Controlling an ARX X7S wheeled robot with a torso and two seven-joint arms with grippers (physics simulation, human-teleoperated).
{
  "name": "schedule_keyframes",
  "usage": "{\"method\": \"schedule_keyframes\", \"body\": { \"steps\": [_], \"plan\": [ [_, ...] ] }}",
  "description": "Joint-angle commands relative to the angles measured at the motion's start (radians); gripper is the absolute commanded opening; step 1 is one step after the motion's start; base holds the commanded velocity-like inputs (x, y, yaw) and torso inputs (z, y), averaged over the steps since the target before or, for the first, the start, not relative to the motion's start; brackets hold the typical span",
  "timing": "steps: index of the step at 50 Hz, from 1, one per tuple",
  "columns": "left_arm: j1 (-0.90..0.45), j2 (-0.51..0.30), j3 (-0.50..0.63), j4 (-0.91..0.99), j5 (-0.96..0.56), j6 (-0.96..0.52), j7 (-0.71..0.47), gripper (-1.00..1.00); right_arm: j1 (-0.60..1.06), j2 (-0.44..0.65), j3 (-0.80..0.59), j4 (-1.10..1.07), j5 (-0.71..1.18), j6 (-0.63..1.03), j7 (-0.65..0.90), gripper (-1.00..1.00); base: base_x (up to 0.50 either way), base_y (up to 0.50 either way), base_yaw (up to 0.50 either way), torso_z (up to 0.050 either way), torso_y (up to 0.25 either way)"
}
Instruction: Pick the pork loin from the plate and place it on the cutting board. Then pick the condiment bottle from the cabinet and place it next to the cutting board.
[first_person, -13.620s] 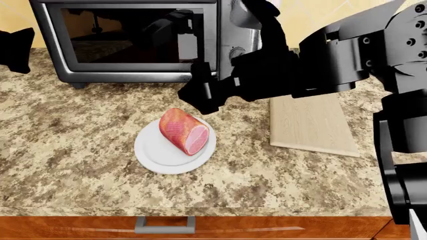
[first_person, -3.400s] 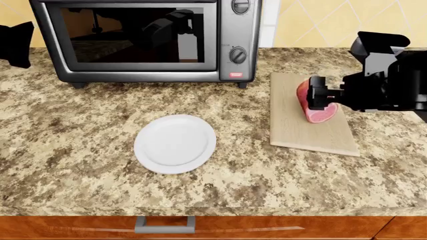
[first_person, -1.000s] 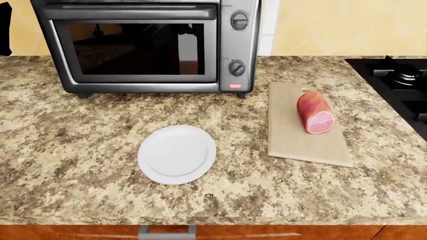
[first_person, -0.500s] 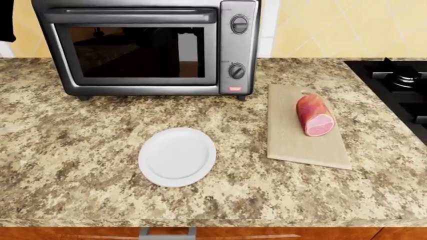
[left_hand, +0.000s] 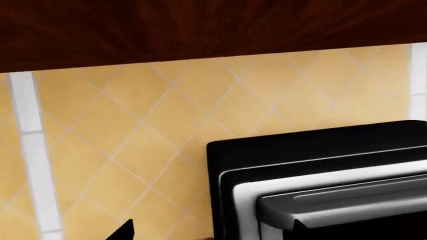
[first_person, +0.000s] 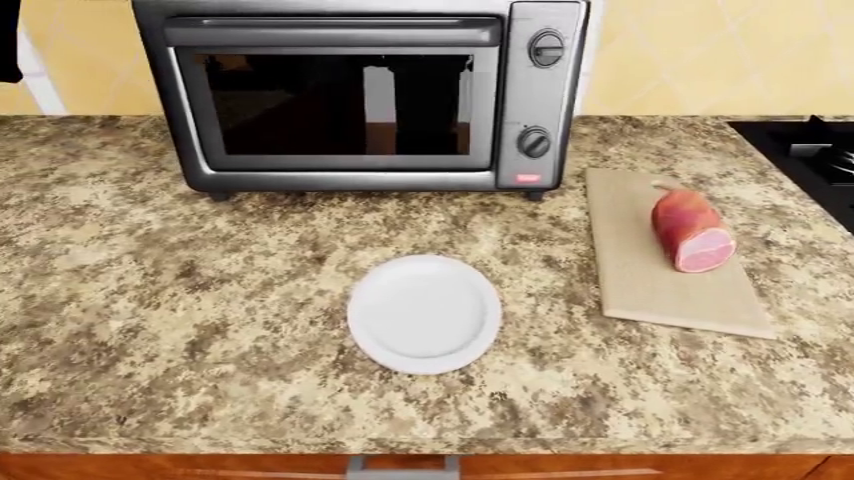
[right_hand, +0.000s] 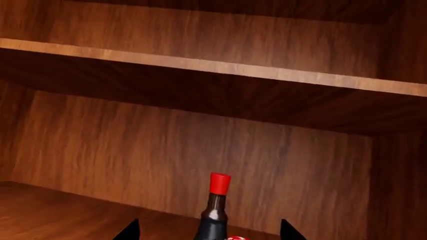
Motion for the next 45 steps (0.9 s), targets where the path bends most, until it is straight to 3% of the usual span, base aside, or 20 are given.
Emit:
{"method": "schedule_keyframes", "body": {
  "steps": [1,8,24,37,45],
  "plan": [
    [-0.006,-0.001,0.002,-0.006,0.002,-0.002,0.0,1.0,0.0,-0.002,0.004,0.011,0.003,-0.009,-0.001,1.0,0.0,0.5,0.0,0.0,0.0],
    [-0.009,0.003,0.01,-0.009,0.006,0.004,0.001,1.0,0.0,0.007,0.004,0.012,-0.007,-0.021,0.026,1.0,0.0,0.21,0.0,0.0,0.0],
    [-0.077,0.065,0.189,-0.146,0.108,0.145,0.09,1.0,0.0,0.031,-0.001,0.012,-0.054,-0.029,0.075,1.0,0.0,0.0,0.0,0.0,0.0],
    [-0.189,0.103,0.264,-0.343,0.178,0.217,0.112,1.0,0.0,0.072,0.038,0.071,0.173,-0.056,0.177,1.0,0.0,0.0,0.0,0.0,0.0],
    [-0.233,0.116,0.285,-0.424,0.208,0.248,0.102,1.0,0.0,0.076,0.037,0.109,0.209,-0.077,0.172,1.0,0.0,0.0,0.0,0.0,0.0]
  ]
}}
